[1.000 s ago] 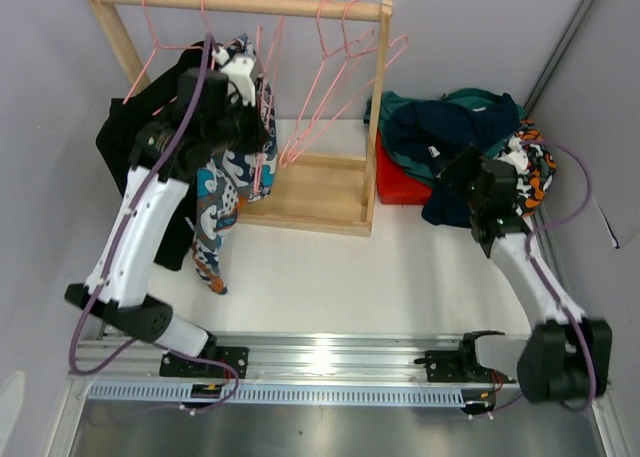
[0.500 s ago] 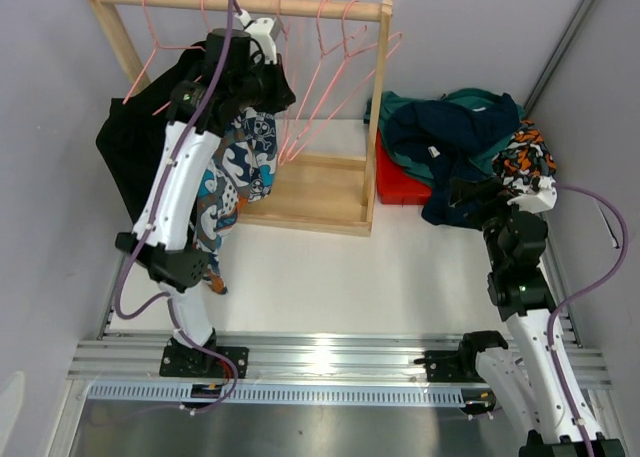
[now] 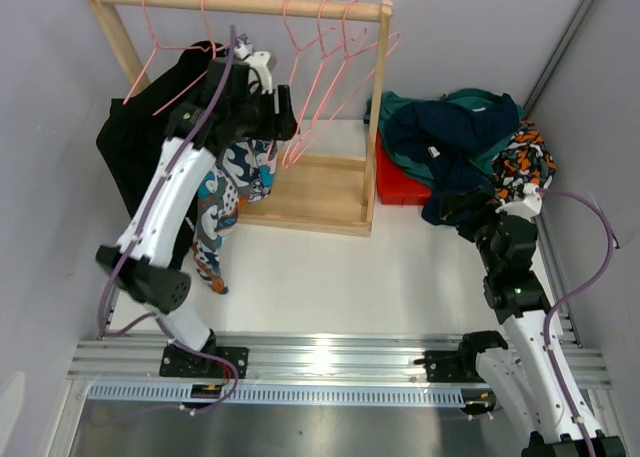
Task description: Remove the shorts from the hanger
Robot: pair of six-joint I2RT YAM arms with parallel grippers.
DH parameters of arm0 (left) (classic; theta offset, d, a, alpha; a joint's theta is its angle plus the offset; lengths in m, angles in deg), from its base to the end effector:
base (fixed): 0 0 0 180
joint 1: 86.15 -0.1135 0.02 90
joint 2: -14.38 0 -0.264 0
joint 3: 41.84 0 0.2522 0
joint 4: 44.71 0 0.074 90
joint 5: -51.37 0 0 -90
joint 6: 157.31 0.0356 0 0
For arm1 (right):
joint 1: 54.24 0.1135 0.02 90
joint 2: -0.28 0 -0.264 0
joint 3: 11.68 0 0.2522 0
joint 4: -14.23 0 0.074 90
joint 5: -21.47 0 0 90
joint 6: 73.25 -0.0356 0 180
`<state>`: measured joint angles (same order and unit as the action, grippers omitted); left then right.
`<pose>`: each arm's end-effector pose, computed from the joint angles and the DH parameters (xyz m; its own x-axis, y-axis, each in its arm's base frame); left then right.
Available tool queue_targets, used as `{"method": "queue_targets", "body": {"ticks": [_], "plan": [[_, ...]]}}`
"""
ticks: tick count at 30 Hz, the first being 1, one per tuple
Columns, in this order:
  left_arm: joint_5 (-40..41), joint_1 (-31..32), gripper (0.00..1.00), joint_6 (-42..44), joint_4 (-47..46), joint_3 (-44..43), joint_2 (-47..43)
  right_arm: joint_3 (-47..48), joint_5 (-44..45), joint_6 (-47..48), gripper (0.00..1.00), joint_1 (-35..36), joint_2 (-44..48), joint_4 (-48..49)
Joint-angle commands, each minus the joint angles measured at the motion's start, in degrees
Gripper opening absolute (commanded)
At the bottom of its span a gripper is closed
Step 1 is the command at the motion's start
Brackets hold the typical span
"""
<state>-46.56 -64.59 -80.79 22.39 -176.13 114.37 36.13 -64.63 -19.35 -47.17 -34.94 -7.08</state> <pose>0.3386 -0.1391 0.4564 -0.5999 -0.0112 -0.8000 0.3414 0.9007 -0.2686 0.1578 0.0171 0.3041 -0.1546 0.5732 -0.8047 0.0433 0.8177 0.5741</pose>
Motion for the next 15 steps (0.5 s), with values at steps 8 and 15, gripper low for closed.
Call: {"method": "queue_targets", "body": {"ticks": [8,15], "plan": [[3.26,-0.38,0.87,3.36,-1.4,8.12,-23.07,1.73,4.17,0.76,0.99,7.95,-3.45,1.57],[9.93,-1.6,0.9,6.09,0.18,6.54,-23.87,1.99,8.48,1.38,0.99,13.67,-3.8,-0.09]]}}
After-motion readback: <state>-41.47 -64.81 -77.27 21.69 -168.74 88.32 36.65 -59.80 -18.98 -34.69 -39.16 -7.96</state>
